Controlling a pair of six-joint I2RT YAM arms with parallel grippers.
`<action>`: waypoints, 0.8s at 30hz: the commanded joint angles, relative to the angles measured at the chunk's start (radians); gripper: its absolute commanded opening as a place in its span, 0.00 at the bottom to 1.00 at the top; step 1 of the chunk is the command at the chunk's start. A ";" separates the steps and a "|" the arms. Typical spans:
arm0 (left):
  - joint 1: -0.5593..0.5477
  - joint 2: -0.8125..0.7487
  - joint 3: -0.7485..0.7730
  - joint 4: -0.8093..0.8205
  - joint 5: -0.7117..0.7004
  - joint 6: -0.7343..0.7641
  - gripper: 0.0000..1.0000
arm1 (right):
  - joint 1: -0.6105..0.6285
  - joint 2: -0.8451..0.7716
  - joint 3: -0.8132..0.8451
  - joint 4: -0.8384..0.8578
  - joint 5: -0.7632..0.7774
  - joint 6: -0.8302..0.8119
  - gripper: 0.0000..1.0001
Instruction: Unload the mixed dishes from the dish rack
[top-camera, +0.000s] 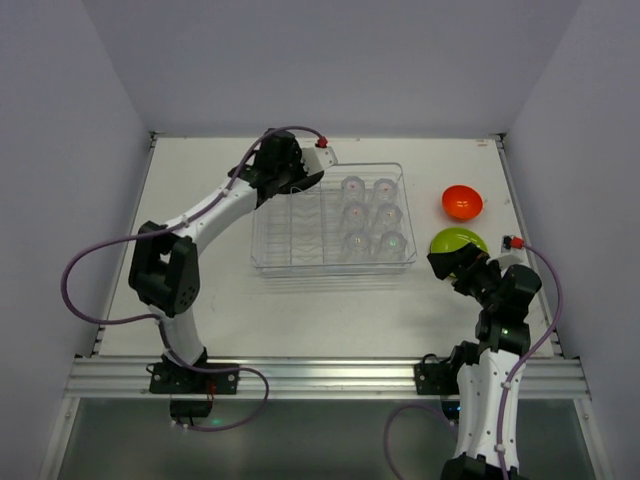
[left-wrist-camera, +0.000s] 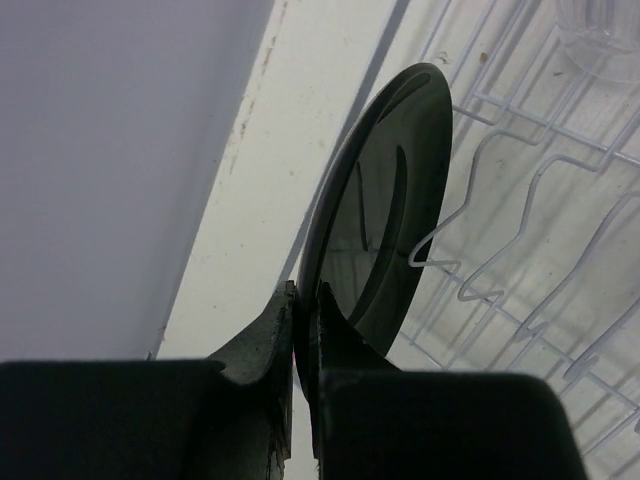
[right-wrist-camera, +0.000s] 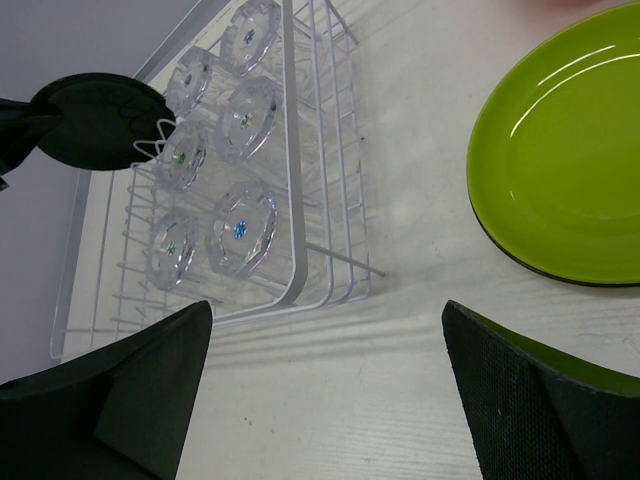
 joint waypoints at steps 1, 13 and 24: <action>0.007 -0.118 -0.006 0.123 -0.037 -0.008 0.00 | 0.002 0.001 0.000 0.031 -0.015 -0.003 0.99; -0.033 -0.302 0.047 0.094 0.017 -0.384 0.00 | 0.002 0.015 -0.020 0.104 -0.192 0.079 0.99; -0.045 -0.677 -0.491 0.487 0.458 -1.418 0.00 | 0.088 0.013 -0.002 0.412 -0.499 0.277 0.97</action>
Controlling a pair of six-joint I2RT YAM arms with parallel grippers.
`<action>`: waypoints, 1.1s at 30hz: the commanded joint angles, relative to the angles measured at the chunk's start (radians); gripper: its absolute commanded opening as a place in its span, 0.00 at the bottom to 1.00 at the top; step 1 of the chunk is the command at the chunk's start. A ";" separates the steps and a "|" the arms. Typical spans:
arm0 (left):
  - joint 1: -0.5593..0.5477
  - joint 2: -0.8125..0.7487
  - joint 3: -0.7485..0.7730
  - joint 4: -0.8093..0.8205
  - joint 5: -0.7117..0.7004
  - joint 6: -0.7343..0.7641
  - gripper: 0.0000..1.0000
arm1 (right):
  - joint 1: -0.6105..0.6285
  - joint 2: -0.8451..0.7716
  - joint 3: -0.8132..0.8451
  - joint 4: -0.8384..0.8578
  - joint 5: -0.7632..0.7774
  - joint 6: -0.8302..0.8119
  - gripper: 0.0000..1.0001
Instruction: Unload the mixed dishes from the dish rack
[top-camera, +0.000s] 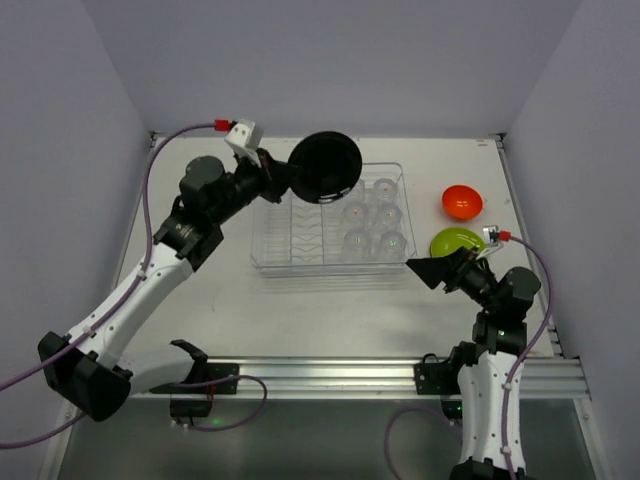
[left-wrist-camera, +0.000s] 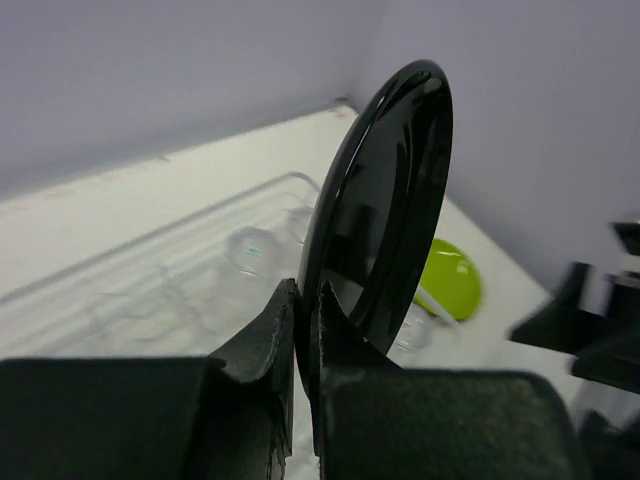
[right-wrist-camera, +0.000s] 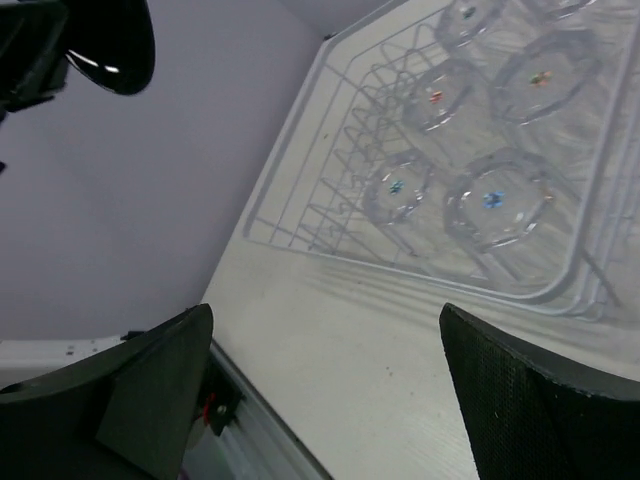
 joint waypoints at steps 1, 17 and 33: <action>-0.017 -0.078 -0.298 0.380 0.262 -0.566 0.00 | 0.072 0.068 0.078 0.101 -0.094 0.047 0.96; -0.243 -0.166 -0.686 0.690 0.055 -0.969 0.00 | 0.481 0.320 0.450 -0.316 0.381 -0.200 0.77; -0.263 -0.232 -0.709 0.533 -0.107 -0.937 0.00 | 0.650 0.466 0.465 -0.217 0.466 -0.163 0.36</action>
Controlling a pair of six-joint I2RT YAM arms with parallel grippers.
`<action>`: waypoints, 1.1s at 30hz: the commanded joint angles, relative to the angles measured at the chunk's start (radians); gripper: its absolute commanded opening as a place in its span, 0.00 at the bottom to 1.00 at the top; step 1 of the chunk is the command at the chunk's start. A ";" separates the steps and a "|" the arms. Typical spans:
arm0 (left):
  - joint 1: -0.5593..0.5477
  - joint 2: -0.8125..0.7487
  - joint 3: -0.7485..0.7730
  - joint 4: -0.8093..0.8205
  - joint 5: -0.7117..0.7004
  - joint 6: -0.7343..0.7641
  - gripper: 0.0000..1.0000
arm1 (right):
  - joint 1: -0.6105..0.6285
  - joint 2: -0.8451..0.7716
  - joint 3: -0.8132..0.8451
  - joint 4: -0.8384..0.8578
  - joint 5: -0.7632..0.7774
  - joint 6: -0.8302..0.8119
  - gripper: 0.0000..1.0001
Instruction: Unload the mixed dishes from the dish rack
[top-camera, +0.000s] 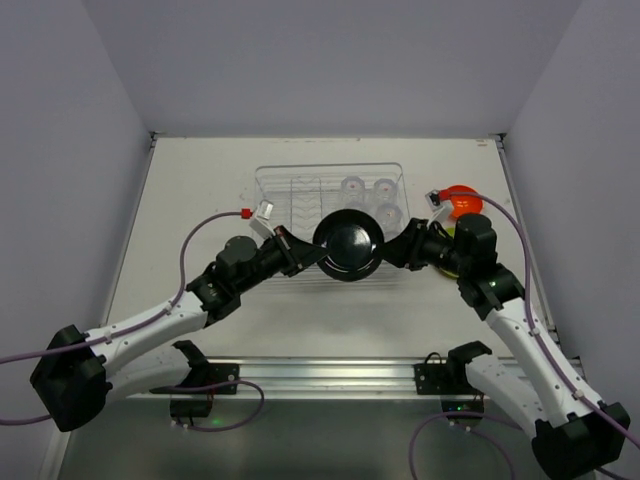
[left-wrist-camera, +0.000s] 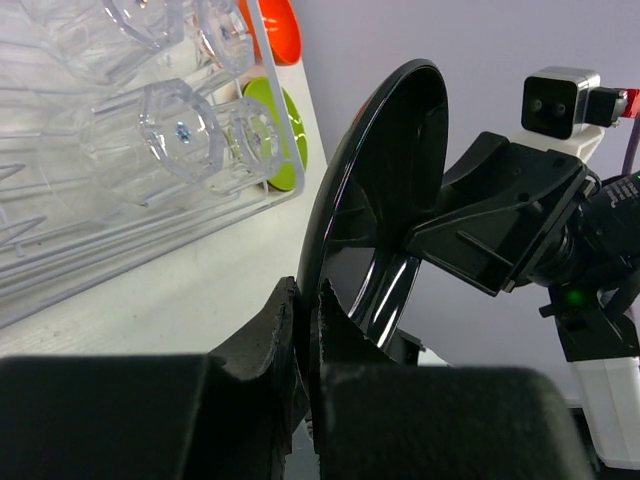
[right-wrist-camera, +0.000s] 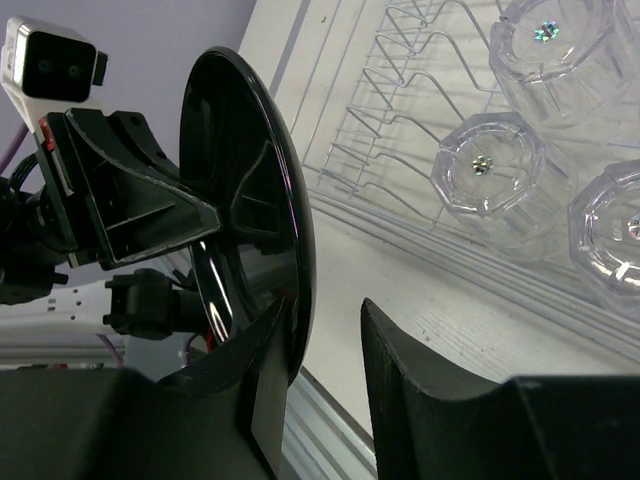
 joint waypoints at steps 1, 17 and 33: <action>0.000 -0.038 0.003 0.055 -0.068 -0.001 0.00 | 0.023 0.036 0.047 0.043 0.050 0.013 0.36; 0.000 -0.070 -0.036 0.037 -0.152 0.004 0.00 | 0.082 0.070 0.029 0.164 0.126 0.092 0.00; 0.002 -0.415 0.190 -0.507 -0.691 0.402 1.00 | 0.018 -0.192 -0.119 0.159 0.156 0.246 0.00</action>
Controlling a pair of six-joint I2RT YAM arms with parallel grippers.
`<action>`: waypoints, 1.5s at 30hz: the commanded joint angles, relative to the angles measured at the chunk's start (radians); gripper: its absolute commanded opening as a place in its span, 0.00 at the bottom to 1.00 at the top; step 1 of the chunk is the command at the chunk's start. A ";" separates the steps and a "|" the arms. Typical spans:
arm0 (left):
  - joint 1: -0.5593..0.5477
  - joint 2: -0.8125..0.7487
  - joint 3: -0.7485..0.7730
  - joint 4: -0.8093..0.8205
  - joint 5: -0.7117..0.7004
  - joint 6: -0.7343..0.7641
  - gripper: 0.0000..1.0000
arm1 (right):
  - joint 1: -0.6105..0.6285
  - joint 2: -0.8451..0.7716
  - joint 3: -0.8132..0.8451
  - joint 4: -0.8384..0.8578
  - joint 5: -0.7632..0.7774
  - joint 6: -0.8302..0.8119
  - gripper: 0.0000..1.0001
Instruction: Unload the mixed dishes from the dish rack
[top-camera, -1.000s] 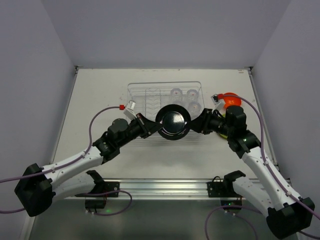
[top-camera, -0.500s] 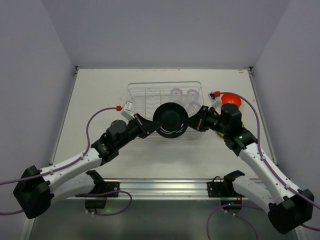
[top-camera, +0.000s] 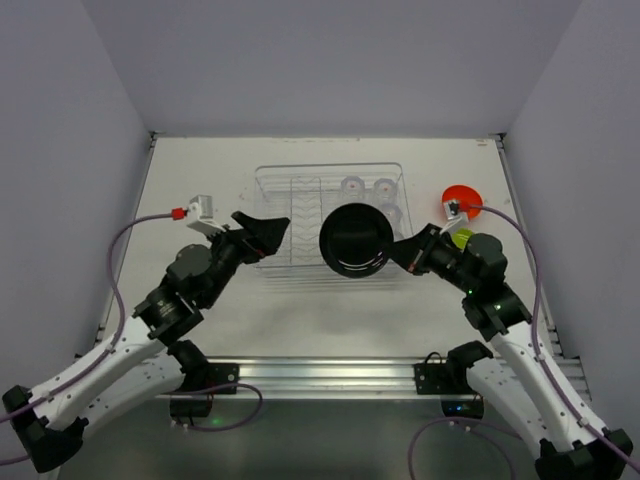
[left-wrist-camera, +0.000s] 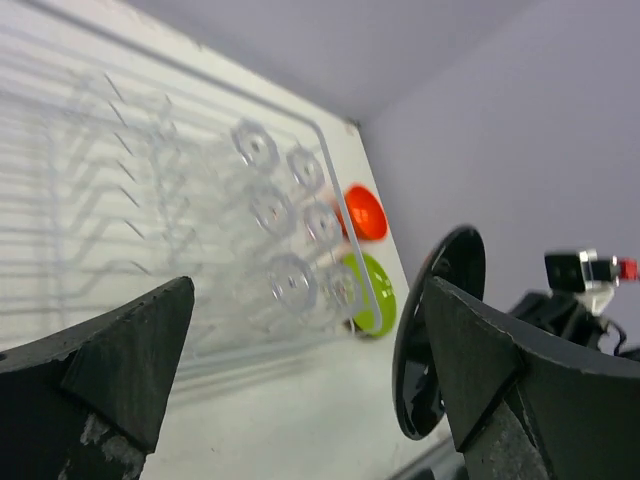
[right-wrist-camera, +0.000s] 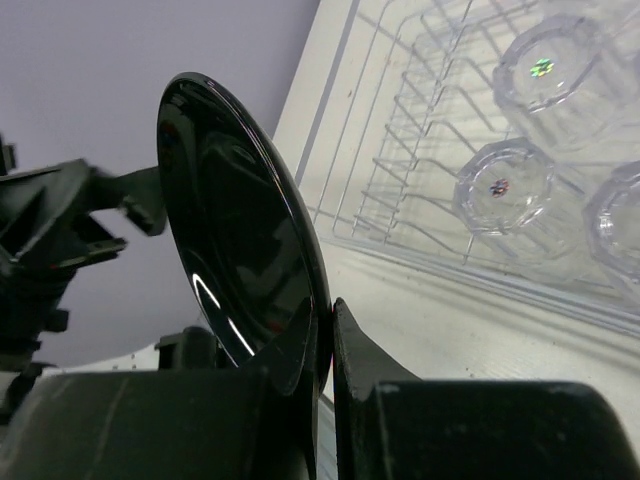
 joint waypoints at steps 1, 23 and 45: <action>0.006 -0.154 0.169 -0.336 -0.349 0.209 1.00 | -0.066 -0.110 -0.016 -0.022 0.035 0.038 0.00; 0.005 -0.560 0.045 -0.548 -0.245 0.535 1.00 | -0.887 0.002 -0.051 -0.200 0.271 0.069 0.00; 0.005 -0.468 0.052 -0.607 -0.259 0.535 1.00 | -0.907 0.333 -0.186 0.030 0.242 -0.017 0.00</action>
